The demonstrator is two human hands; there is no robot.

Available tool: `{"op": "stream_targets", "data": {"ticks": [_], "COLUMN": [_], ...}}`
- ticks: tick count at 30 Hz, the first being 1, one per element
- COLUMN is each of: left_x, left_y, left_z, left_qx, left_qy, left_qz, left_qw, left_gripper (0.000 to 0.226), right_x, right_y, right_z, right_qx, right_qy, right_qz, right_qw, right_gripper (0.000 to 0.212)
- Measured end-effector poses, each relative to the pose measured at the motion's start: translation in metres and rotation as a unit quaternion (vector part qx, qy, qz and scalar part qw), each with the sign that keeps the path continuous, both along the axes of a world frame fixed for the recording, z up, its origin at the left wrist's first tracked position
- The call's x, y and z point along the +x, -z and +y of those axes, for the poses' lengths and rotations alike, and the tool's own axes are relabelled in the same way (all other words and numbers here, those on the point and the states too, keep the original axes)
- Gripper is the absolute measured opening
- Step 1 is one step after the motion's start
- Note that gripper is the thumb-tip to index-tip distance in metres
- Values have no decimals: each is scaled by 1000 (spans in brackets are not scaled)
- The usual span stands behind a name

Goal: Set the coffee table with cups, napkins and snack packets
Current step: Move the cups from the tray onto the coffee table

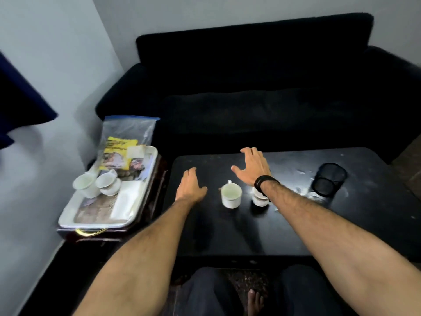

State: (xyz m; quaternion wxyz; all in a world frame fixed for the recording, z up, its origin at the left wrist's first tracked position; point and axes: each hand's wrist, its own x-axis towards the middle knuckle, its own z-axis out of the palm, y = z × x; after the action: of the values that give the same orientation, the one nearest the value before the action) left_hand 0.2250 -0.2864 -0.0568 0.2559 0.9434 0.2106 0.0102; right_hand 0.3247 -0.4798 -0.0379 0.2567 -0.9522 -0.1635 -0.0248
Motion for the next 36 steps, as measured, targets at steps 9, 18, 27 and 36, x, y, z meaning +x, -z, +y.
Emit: {"op": "stream_targets", "data": {"ticks": [9,18,27,36], "left_x": [-98,-152,-114,-90], "left_y": [-26,-19,-14,-5], "left_z": [153,266,326,343], "left_qx": [58,69,3,21], "left_qy": [-117,-247,-274,-237], "left_qz": [-39,-62,-24,-32], "left_qw": [991,965,962,971], "left_gripper": [53,61,97,65], "right_x": [-71,-127,-114,-103], "right_y": [-23,-6,-1,20], "right_z": [190,330,412,420], "right_qx": [30,15,-49,0], "right_qy": [-189,-287,-288,-284], "right_qz": [22,59,91,59], "right_qw": [981,956,952,957], "right_gripper": [59,66,73,63]}}
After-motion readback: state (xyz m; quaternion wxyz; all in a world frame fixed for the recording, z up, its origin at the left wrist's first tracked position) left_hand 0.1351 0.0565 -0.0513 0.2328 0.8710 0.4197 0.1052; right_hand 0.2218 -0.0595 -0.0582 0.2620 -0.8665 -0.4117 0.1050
